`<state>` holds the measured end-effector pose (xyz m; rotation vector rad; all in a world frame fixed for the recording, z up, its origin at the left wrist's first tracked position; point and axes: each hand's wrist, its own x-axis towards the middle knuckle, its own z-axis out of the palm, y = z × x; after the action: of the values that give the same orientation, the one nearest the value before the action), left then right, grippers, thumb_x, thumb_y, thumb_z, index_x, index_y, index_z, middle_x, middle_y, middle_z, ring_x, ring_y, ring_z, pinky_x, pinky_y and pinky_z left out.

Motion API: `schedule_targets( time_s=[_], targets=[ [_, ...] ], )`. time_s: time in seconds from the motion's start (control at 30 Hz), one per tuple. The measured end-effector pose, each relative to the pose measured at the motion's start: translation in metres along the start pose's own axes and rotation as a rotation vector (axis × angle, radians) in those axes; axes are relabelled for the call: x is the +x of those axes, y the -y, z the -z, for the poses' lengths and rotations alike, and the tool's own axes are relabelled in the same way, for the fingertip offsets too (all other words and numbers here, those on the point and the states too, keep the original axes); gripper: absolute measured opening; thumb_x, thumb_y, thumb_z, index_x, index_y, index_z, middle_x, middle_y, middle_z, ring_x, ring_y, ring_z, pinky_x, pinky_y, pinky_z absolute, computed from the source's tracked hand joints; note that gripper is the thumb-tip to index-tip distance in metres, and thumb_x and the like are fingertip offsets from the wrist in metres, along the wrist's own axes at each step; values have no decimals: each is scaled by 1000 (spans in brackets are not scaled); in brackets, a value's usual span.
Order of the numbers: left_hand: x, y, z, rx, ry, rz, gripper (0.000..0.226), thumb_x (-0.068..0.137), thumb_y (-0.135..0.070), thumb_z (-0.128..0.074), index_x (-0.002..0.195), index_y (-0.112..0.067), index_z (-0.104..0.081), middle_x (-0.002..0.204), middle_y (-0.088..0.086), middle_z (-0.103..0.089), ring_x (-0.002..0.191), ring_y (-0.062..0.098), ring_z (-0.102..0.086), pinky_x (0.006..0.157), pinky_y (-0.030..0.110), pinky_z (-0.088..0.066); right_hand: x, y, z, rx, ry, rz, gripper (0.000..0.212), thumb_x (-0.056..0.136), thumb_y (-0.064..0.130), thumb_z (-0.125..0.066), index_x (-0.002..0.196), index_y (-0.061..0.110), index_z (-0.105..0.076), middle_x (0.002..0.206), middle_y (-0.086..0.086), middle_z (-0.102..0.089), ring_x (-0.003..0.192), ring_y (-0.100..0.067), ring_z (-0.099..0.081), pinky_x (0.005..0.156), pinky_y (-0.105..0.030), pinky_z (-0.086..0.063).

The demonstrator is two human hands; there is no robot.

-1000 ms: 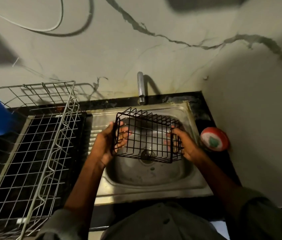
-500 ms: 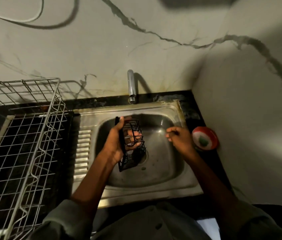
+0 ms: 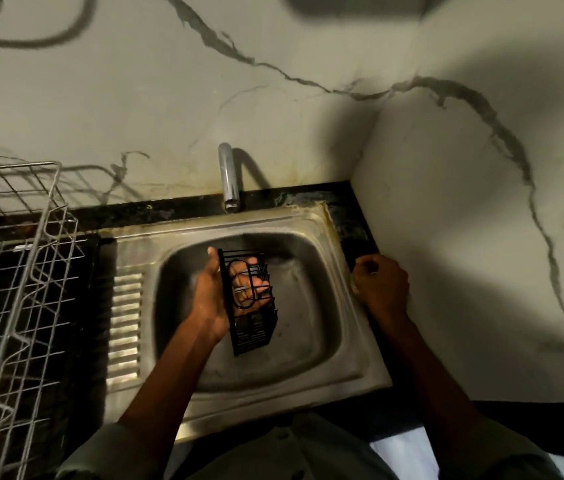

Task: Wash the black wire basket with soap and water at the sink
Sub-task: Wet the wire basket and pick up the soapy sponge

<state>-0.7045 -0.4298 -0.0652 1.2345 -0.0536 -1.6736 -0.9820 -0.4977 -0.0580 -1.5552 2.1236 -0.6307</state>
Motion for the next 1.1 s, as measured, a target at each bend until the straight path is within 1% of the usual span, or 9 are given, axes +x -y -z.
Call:
schedule_targets(
  time_s=[0.17, 0.27, 0.47, 0.57, 0.63, 0.73, 0.8, 0.87, 1.1],
  targets=[
    [6, -1, 1, -10, -71, -11, 86, 97, -79, -33, 127, -7, -70, 128, 26, -70, 118, 44, -67, 92, 58, -58, 4, 35, -9, 55, 187, 91, 18, 96, 21, -58, 102, 18, -76, 102, -1, -72, 93, -20, -63, 78, -25, -41],
    [15, -11, 3, -1, -120, -24, 78, 101, -74, -30, 114, -9, -72, 105, 23, -76, 98, 39, -75, 94, 52, -55, 8, 65, -36, 232, 359, 224, 13, 94, 17, -65, 100, 15, -77, 98, -2, -75, 94, -20, -69, 91, -37, -54],
    [40, -37, 7, 65, -183, -28, 65, 109, -60, -27, 101, -11, -68, 82, 17, -73, 66, 33, -74, 53, 39, -64, 25, 111, -99, 269, 461, 376, 17, 95, 23, -66, 105, 15, -77, 99, -3, -77, 90, -15, -69, 88, -39, -57],
    [50, -48, 19, 96, -190, -12, 60, 109, -60, -30, 97, -14, -67, 78, 15, -74, 64, 31, -76, 44, 29, -57, 44, 149, -118, 356, 497, 275, 28, 98, 16, -59, 123, 15, -70, 112, -9, -74, 89, -15, -64, 77, -29, -52],
    [56, -53, 27, 145, -190, -9, 58, 109, -60, -32, 99, -14, -66, 74, 15, -76, 62, 31, -77, 43, 27, -52, 53, 170, -135, 281, 532, 369, 40, 99, 10, -54, 138, 18, -59, 129, -8, -67, 106, -17, -63, 88, -31, -52],
    [66, -55, 36, 159, -177, -19, 56, 110, -56, -33, 96, -13, -66, 68, 14, -73, 59, 31, -75, 81, 47, -60, 59, 182, -158, 82, 575, 511, 51, 100, 5, -48, 150, 12, -44, 144, -15, -52, 129, -31, -53, 107, -45, -47],
    [71, -55, 42, 137, -177, -15, 56, 111, -54, -32, 92, -12, -65, 62, 13, -70, 54, 29, -72, 111, 59, -44, 59, 182, -170, 24, 547, 508, 56, 99, 2, -47, 153, 12, -37, 150, -16, -46, 136, -36, -45, 113, -48, -41],
    [73, -55, 48, 104, -168, 10, 57, 111, -53, -32, 88, -13, -65, 61, 13, -68, 53, 29, -71, 117, 60, -35, 58, 180, -178, -23, 521, 542, 65, 96, 1, -48, 156, 19, -34, 154, -13, -41, 137, -36, -42, 111, -48, -42],
    [74, -60, 63, 156, -231, 0, 59, 109, -57, -32, 83, -15, -64, 68, 17, -69, 62, 37, -74, 77, 44, -44, 66, 176, -200, -423, 693, 798, 77, 90, 22, -48, 158, 43, -19, 168, 6, -13, 149, -31, -22, 111, -55, -39]
  ],
)
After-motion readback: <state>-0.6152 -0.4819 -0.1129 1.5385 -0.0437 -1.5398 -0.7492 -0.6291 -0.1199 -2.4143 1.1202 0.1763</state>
